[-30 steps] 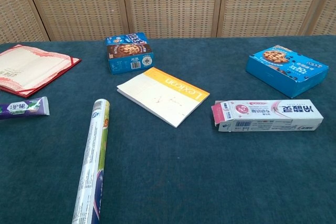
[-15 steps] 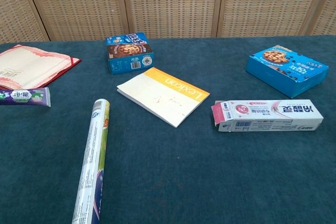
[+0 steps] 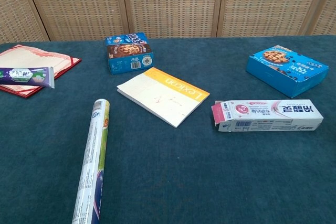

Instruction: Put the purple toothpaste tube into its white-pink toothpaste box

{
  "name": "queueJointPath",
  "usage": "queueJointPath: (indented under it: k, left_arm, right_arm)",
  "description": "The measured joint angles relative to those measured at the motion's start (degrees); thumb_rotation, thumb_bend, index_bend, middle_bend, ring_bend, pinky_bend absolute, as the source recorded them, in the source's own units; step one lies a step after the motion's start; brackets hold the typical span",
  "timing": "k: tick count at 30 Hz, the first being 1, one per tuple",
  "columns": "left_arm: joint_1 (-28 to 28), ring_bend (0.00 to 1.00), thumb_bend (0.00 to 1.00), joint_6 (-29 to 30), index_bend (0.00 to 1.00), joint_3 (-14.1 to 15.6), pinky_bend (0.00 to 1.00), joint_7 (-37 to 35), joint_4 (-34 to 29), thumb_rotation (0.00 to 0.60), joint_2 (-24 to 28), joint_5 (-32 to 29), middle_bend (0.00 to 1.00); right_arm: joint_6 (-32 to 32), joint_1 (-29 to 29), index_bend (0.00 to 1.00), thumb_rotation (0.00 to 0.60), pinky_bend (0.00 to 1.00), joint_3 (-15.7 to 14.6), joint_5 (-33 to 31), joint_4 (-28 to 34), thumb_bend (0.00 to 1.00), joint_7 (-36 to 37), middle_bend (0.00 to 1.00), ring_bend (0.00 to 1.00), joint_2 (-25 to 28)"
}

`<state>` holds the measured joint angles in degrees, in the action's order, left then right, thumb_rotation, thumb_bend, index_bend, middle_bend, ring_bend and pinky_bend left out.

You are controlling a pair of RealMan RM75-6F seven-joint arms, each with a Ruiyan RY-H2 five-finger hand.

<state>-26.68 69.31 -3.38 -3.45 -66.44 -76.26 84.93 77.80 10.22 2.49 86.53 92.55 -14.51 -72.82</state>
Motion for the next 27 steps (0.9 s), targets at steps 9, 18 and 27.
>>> queueJointPath:
  k: [9, 18, 27]
  left_arm:
    - [-0.2, 0.54, 0.36, 1.92, 0.88, -0.52, 0.46, -0.6, -3.01, 0.6, 2.07, 1.39, 0.68]
    - [-0.18, 0.54, 0.36, 3.06, 0.88, -0.85, 0.46, -0.32, -4.88, 0.6, 3.65, 2.12, 0.68]
    - [-0.31, 0.54, 0.36, 2.87, 0.88, -1.09, 0.46, -0.01, -5.61, 0.6, 4.25, 1.98, 0.68]
  right_arm:
    - [-8.93, 5.9, 0.0, 0.6, 0.0, 3.54, -6.23, 6.84, 0.0, -7.06, 0.0, 0.0, 1.78]
    - [-15.39, 12.01, 0.0, 0.6, 0.0, 6.31, -15.94, 11.77, 0.0, -16.38, 0.0, 0.0, 0.93]
    - [-17.79, 16.54, 0.0, 0.6, 0.0, 6.91, -24.29, 11.89, 0.0, -21.37, 0.0, 0.0, -3.4]
